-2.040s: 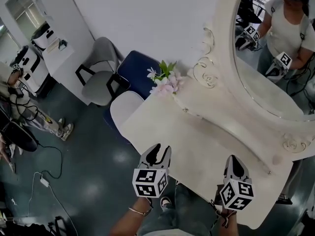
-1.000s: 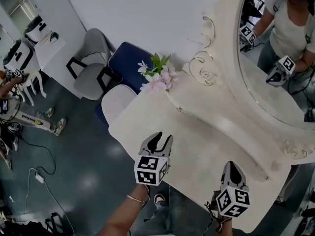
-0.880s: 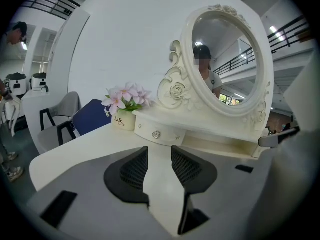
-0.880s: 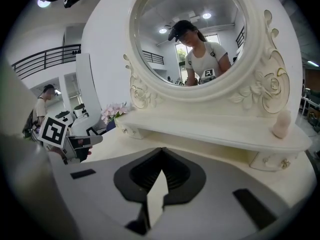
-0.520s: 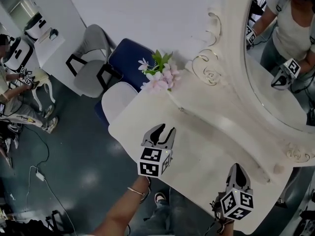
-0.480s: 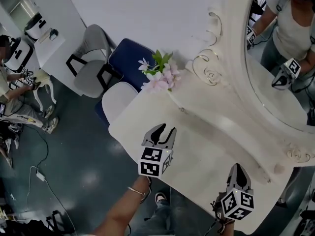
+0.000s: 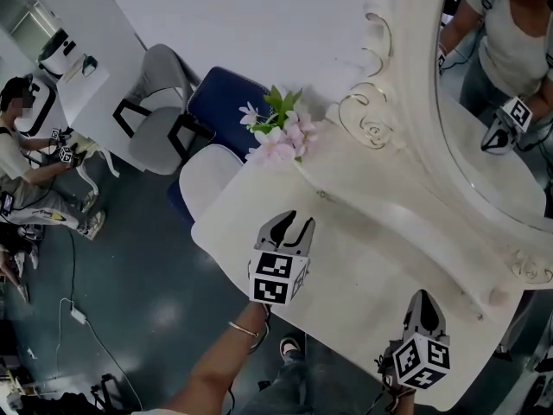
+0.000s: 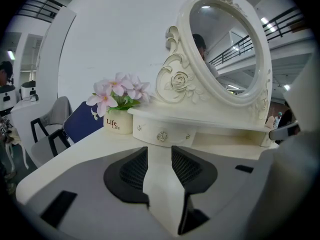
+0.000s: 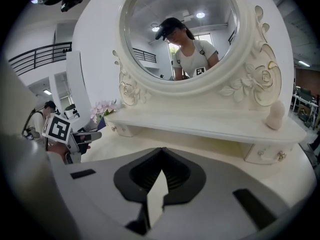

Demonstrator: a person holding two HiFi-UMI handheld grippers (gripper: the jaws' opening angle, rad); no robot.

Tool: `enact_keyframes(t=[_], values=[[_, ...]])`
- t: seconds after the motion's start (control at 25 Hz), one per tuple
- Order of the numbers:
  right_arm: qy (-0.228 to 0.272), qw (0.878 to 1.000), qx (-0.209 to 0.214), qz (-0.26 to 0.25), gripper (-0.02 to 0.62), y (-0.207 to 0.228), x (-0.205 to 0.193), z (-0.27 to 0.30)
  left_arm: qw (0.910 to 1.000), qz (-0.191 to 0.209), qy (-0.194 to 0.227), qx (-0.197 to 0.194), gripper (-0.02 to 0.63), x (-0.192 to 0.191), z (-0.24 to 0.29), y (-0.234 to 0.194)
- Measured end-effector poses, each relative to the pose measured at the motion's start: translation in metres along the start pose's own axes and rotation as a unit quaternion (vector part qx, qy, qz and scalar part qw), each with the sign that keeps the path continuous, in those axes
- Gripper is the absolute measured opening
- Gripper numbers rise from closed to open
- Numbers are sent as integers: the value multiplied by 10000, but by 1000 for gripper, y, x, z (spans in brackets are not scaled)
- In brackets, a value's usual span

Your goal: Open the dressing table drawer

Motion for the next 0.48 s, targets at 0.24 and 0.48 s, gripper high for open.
enact_keyframes(t=[0.24,0.48], values=[[-23,10000,-29,40,8,-1,2,7,9999,134,-41,-79,160,7,13,0],[-65,10000,-27,70,8,-2,1,14,9996,238,-86,-137,163,11,26,3]])
Point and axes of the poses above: the fingertips, and each gripper's own axes: z forward along the fingers, y to its right, x out of its top, the point moved 7 cm from there along -z, backward along the fingers, and after that the axes turned 10 degrees about -y, right-handed, at the moved point
